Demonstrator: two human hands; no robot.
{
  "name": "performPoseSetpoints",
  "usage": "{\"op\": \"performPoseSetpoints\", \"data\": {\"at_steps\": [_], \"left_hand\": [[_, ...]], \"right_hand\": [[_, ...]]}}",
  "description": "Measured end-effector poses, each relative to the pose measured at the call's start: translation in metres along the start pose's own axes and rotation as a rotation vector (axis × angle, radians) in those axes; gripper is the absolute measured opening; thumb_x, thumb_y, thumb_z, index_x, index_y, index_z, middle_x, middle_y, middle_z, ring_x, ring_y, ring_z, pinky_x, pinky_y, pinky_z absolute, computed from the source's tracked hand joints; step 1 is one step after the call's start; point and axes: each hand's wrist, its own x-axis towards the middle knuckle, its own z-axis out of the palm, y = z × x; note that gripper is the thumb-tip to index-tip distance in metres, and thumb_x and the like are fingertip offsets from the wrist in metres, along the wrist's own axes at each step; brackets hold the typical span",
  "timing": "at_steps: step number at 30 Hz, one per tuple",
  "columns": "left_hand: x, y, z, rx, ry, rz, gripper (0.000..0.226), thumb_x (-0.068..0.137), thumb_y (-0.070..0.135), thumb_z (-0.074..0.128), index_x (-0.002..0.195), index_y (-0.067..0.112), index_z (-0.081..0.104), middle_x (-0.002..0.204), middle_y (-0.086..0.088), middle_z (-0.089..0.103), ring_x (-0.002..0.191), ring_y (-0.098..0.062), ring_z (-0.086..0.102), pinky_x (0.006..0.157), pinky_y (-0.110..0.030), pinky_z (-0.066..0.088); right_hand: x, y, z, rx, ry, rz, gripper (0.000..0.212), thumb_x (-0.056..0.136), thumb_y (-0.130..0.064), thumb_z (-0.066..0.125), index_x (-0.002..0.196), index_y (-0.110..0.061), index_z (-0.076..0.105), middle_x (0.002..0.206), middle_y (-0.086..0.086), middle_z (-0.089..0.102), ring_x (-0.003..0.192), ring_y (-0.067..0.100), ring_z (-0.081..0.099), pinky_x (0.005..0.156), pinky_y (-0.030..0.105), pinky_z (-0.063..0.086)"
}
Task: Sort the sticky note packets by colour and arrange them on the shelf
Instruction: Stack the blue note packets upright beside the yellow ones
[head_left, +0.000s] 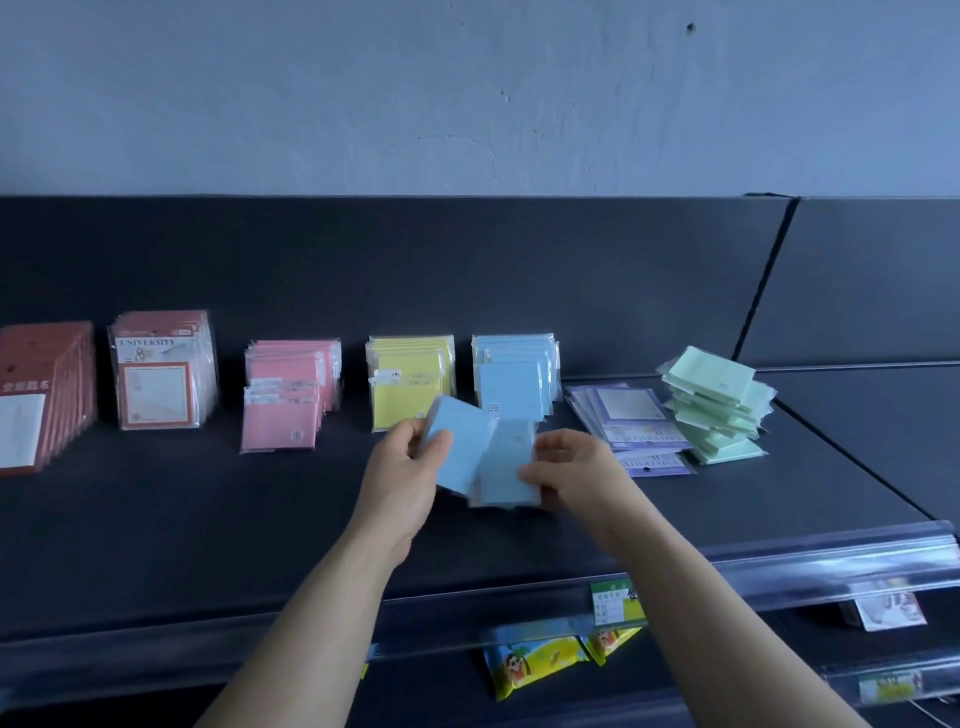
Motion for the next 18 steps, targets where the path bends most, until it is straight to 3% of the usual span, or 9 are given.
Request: {"op": "performPoseSetpoints", "data": {"at_steps": [4,8,12,13,16,18], "left_hand": [[0.005,0.008,-0.016,-0.071,-0.037,-0.089,0.012,0.102,0.020,0.047,0.109,0.020,0.055,0.111,-0.006,0.059,0.095,-0.030,0.067,0.062,-0.039,0.060],[0.006,0.012,-0.024,-0.090,-0.162,-0.178,0.026,0.097,0.001,0.043,0.123,0.005,0.043,0.121,-0.018,0.057,0.095,-0.034,0.067,0.065,-0.039,0.059],[0.006,0.013,-0.025,-0.152,-0.229,-0.175,0.039,0.097,-0.003,0.040,0.127,0.019,0.030,0.121,-0.017,0.052,0.094,-0.036,0.068,0.069,-0.041,0.059],[0.006,0.013,-0.025,-0.163,-0.240,-0.175,0.041,0.097,-0.003,0.039,0.128,0.022,0.030,0.121,-0.016,0.052,0.094,-0.036,0.068,0.070,-0.042,0.059],[0.007,0.014,-0.029,-0.101,-0.313,-0.165,0.033,0.098,-0.002,0.037,0.128,0.006,0.048,0.121,-0.019,0.060,0.096,-0.034,0.069,0.071,-0.039,0.059],[0.007,0.015,-0.031,-0.067,-0.354,-0.156,0.033,0.099,-0.002,0.037,0.123,0.009,0.056,0.119,-0.019,0.064,0.096,-0.032,0.070,0.073,-0.037,0.059]], "right_hand": [[0.002,-0.010,-0.022,0.064,-0.014,0.014,0.016,0.090,0.005,0.054,0.102,-0.004,0.060,0.101,0.017,0.064,0.085,0.027,0.068,0.062,0.037,0.060],[-0.001,-0.012,-0.029,0.065,-0.039,-0.002,0.020,0.089,0.003,0.059,0.108,-0.004,0.056,0.107,0.019,0.063,0.079,0.023,0.067,0.058,0.031,0.056],[-0.001,-0.010,-0.030,0.161,-0.117,0.002,0.050,0.089,0.005,0.058,0.130,-0.019,0.041,0.104,0.017,0.061,0.088,0.030,0.065,0.077,0.047,0.058],[-0.001,-0.009,-0.030,0.150,-0.149,-0.005,0.050,0.090,0.005,0.056,0.131,-0.019,0.042,0.101,0.016,0.061,0.091,0.031,0.065,0.081,0.049,0.057],[-0.004,-0.010,-0.027,0.071,-0.221,-0.027,0.033,0.093,0.004,0.051,0.123,-0.009,0.057,0.105,0.014,0.065,0.098,0.029,0.067,0.084,0.044,0.057],[-0.004,-0.012,-0.027,0.065,-0.234,-0.030,0.027,0.094,0.004,0.049,0.115,-0.009,0.061,0.105,0.013,0.066,0.097,0.026,0.067,0.083,0.042,0.057]]}}
